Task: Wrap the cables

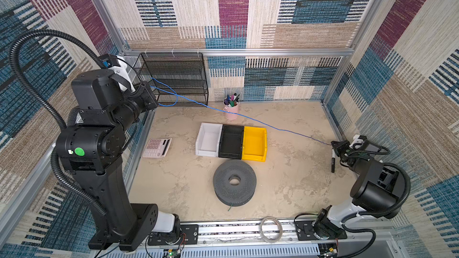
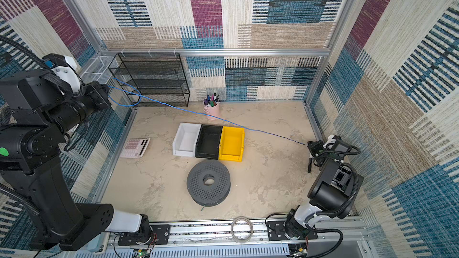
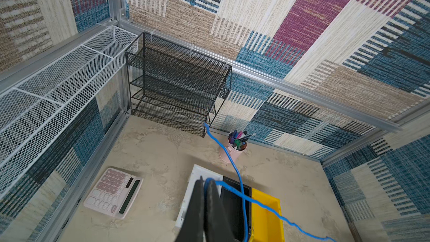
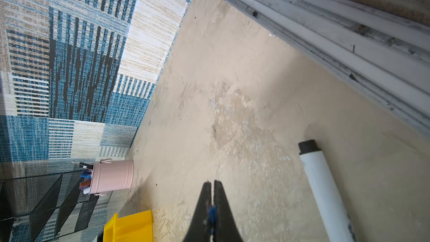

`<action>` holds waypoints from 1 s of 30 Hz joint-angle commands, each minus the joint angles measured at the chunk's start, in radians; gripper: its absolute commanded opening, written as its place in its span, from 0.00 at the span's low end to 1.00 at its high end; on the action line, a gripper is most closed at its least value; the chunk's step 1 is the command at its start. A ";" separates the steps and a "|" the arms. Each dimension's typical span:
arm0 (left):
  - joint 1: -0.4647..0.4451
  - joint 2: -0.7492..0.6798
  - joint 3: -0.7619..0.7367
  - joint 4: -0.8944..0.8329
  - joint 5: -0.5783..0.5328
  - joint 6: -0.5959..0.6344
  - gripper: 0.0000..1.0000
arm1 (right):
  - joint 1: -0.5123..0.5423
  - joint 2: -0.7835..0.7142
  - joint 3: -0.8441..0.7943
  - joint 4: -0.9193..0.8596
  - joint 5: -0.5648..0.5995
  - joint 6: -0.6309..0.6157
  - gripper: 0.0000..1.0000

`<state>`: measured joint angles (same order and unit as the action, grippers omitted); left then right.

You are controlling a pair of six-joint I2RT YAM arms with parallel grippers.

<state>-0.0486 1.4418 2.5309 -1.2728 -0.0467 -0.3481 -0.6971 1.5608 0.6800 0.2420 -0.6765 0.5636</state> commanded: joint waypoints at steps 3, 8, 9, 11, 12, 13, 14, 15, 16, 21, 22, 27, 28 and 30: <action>0.012 -0.030 -0.081 0.229 -0.012 -0.051 0.00 | -0.016 -0.020 0.011 0.025 0.114 -0.017 0.00; 0.010 -0.048 -0.162 0.237 0.152 -0.105 0.00 | -0.015 0.003 0.013 0.020 -0.021 -0.027 0.18; 0.010 -0.055 -0.178 0.242 0.153 -0.111 0.00 | -0.017 0.005 0.009 0.024 -0.036 -0.026 0.24; 0.009 -0.072 -0.220 0.262 0.144 -0.120 0.00 | -0.015 0.003 -0.004 0.041 -0.068 -0.013 0.43; 0.010 -0.081 -0.242 0.274 0.142 -0.125 0.00 | -0.013 -0.002 -0.008 0.049 -0.080 -0.008 0.46; 0.010 -0.089 -0.266 0.287 0.140 -0.135 0.00 | -0.009 -0.008 -0.008 0.049 -0.087 -0.009 0.50; 0.010 -0.099 -0.291 0.299 0.135 -0.148 0.00 | -0.004 -0.014 -0.005 0.047 -0.091 -0.012 0.55; 0.010 -0.110 -0.319 0.323 0.133 -0.160 0.00 | -0.001 -0.019 -0.004 0.047 -0.101 -0.016 0.58; 0.010 -0.125 -0.358 0.353 0.133 -0.178 0.00 | 0.002 -0.026 -0.001 0.049 -0.108 -0.017 0.63; 0.008 -0.170 -0.482 0.463 0.142 -0.229 0.00 | 0.030 -0.069 0.035 0.024 -0.124 -0.032 0.72; 0.008 -0.182 -0.500 0.484 0.132 -0.232 0.00 | 0.038 -0.083 0.046 0.009 -0.115 -0.042 0.78; 0.007 -0.231 -0.571 0.556 0.108 -0.233 0.00 | 0.087 -0.168 0.099 -0.022 -0.094 -0.041 0.77; 0.007 -0.236 -0.582 0.567 0.107 -0.231 0.00 | 0.103 -0.187 0.103 -0.011 -0.097 -0.026 0.77; 0.003 -0.257 -0.616 0.582 0.099 -0.226 0.00 | 0.155 -0.231 0.116 0.023 -0.100 -0.001 0.77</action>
<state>-0.0418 1.2011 1.9430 -0.7692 0.0784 -0.5694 -0.5846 1.3716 0.7769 0.2195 -0.7723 0.5316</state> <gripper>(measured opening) 0.050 0.766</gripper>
